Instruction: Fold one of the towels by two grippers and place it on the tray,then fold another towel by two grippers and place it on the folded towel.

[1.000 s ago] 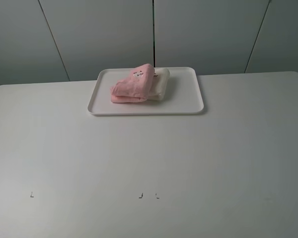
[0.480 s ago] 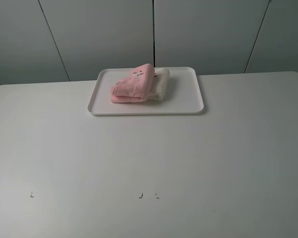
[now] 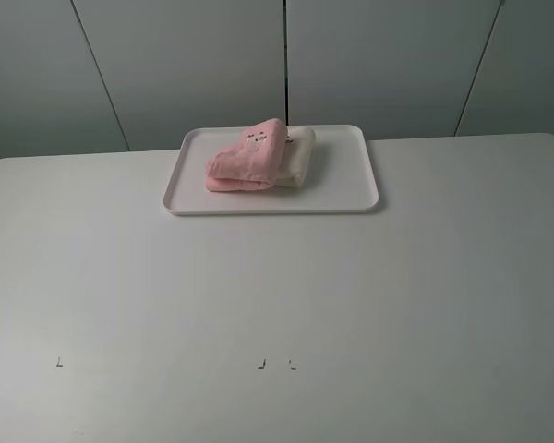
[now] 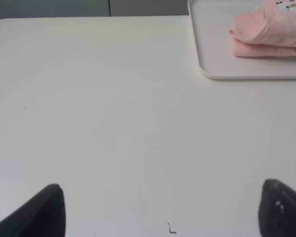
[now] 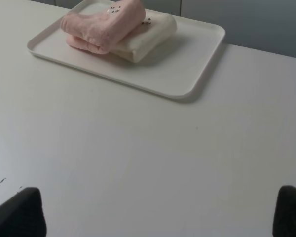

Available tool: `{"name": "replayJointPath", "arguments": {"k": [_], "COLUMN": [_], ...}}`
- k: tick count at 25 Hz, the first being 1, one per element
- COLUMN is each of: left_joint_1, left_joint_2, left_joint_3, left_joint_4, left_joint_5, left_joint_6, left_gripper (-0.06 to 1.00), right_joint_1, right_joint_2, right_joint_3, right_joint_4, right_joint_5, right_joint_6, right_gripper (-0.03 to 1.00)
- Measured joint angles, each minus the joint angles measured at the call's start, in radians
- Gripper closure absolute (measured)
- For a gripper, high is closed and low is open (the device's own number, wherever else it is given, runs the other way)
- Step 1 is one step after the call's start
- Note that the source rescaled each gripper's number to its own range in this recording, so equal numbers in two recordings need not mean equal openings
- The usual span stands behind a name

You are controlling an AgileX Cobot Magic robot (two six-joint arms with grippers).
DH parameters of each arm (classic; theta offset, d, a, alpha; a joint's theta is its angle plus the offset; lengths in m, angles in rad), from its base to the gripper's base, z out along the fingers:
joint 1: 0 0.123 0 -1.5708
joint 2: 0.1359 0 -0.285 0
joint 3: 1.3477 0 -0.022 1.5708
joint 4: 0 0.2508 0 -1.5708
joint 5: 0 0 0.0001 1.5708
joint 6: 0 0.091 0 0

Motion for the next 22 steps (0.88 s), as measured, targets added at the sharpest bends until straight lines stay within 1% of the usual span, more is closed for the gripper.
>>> {"name": "replayJointPath", "arguments": {"k": [2,4,6,8,14,17,22], "left_joint_1": [0.0,0.0,0.0,0.0,0.0,0.0,0.0], "left_joint_2": [0.0,0.0,0.0,0.0,0.0,0.0,0.0], "left_joint_3": [0.0,0.0,0.0,0.0,0.0,0.0,0.0], "left_joint_4": [-0.002,-0.002,-0.002,-0.002,-0.002,-0.002,-0.002], "left_joint_5": [0.0,0.0,0.0,0.0,0.0,0.0,0.0], "left_joint_6": [0.0,0.0,0.0,0.0,0.0,0.0,0.0], "left_gripper": [-0.05,-0.05,-0.05,-0.05,-0.05,-0.05,-0.05], "right_joint_1": [-0.03,-0.09,-0.168,-0.222,-0.332,-0.367,-0.37], "right_joint_2": [0.0,0.0,0.0,0.0,0.0,0.0,0.0], "right_joint_3": [0.0,0.0,0.0,0.0,0.0,0.0,0.0], "right_joint_4": [0.007,0.007,0.007,0.0,0.0,0.0,0.0], "right_joint_5": [0.0,0.0,0.0,0.0,0.0,0.0,0.0], "right_joint_6": [0.0,0.0,0.0,0.0,-0.002,-0.002,0.006], "right_gripper": [-0.03,-0.03,-0.03,-0.03,-0.03,-0.03,-0.03]}}
